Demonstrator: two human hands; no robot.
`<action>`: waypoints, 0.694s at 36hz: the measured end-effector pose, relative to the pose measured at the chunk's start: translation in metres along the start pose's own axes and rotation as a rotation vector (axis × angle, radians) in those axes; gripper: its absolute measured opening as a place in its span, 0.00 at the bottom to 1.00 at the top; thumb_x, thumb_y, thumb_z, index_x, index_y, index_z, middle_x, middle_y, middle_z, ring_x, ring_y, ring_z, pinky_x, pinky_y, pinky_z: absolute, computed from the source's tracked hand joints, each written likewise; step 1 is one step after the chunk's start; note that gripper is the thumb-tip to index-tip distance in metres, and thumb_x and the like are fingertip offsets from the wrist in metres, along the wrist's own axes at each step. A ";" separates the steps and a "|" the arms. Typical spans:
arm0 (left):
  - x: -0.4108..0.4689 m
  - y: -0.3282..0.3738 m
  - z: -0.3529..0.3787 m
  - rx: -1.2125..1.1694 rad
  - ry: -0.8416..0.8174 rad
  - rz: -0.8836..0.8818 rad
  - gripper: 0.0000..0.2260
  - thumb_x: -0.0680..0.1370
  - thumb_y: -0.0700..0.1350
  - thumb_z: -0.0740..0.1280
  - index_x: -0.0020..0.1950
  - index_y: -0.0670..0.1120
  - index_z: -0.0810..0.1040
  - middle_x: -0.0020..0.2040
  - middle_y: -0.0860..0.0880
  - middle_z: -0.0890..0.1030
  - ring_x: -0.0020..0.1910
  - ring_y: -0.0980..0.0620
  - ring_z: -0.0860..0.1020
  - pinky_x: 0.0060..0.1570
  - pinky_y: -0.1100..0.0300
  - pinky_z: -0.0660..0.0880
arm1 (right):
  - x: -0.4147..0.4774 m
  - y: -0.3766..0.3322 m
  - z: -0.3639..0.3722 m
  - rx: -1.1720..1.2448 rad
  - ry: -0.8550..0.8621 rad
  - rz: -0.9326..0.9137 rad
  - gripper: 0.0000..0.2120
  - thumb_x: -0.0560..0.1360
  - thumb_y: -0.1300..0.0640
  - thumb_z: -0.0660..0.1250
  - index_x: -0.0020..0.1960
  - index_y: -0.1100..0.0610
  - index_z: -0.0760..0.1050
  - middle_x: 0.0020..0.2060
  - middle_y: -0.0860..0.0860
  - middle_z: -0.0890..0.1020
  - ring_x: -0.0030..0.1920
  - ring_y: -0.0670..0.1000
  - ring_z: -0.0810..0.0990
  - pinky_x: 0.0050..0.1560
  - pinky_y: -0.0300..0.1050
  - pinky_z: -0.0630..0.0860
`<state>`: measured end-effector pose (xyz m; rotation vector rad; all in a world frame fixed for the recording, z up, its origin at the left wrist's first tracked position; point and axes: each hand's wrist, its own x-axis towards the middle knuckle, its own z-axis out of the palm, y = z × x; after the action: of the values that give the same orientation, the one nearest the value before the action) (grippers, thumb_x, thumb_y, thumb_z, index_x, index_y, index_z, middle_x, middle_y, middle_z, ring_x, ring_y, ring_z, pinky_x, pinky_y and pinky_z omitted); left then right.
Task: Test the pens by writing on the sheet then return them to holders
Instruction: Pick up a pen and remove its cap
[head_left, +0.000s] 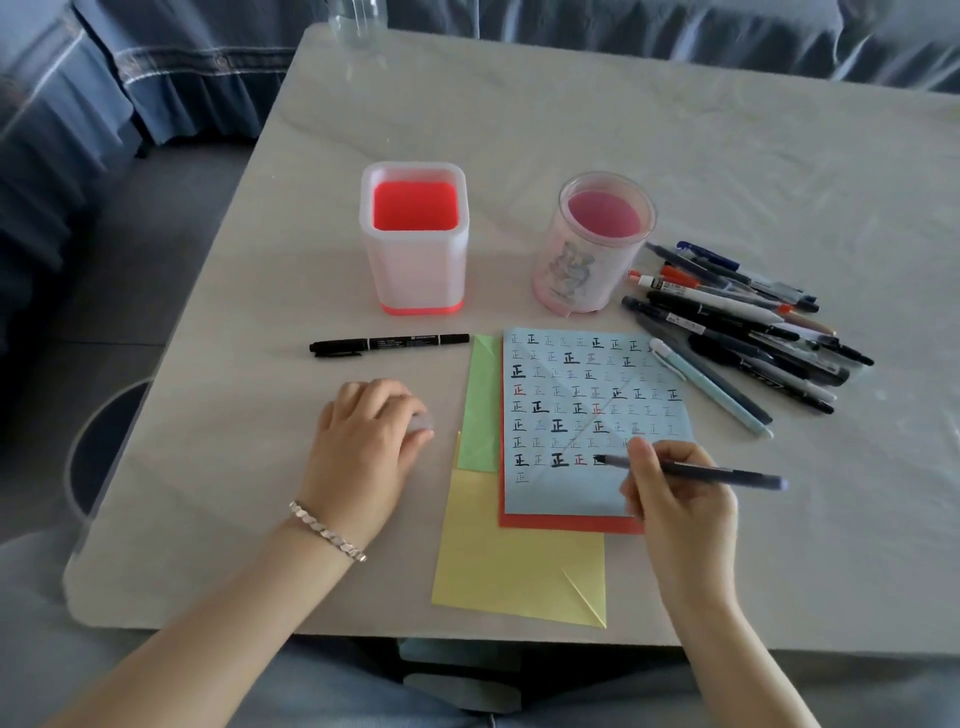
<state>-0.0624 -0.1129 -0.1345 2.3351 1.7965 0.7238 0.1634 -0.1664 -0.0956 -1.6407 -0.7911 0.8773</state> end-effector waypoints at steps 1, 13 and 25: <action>0.000 0.002 -0.002 -0.018 -0.013 -0.006 0.07 0.68 0.46 0.67 0.41 0.44 0.78 0.43 0.48 0.78 0.45 0.49 0.68 0.43 0.58 0.64 | -0.001 -0.002 -0.002 0.015 -0.016 0.003 0.07 0.75 0.60 0.64 0.38 0.58 0.73 0.24 0.48 0.78 0.23 0.43 0.72 0.26 0.32 0.69; 0.000 0.072 -0.027 -0.899 -0.232 -0.324 0.09 0.70 0.57 0.72 0.43 0.54 0.79 0.36 0.52 0.81 0.34 0.59 0.76 0.36 0.68 0.70 | -0.006 -0.035 -0.005 0.326 -0.180 0.137 0.12 0.68 0.52 0.63 0.33 0.55 0.82 0.28 0.56 0.81 0.28 0.49 0.77 0.29 0.36 0.72; 0.002 0.087 -0.034 -0.968 -0.328 -0.274 0.13 0.65 0.60 0.69 0.48 0.60 0.78 0.41 0.57 0.82 0.40 0.56 0.79 0.41 0.62 0.74 | -0.009 -0.040 -0.009 0.320 -0.223 0.107 0.08 0.68 0.52 0.72 0.32 0.54 0.81 0.27 0.55 0.80 0.27 0.49 0.76 0.30 0.37 0.72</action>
<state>-0.0001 -0.1431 -0.0719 1.4322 1.1776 0.8406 0.1640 -0.1704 -0.0540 -1.3270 -0.6764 1.2122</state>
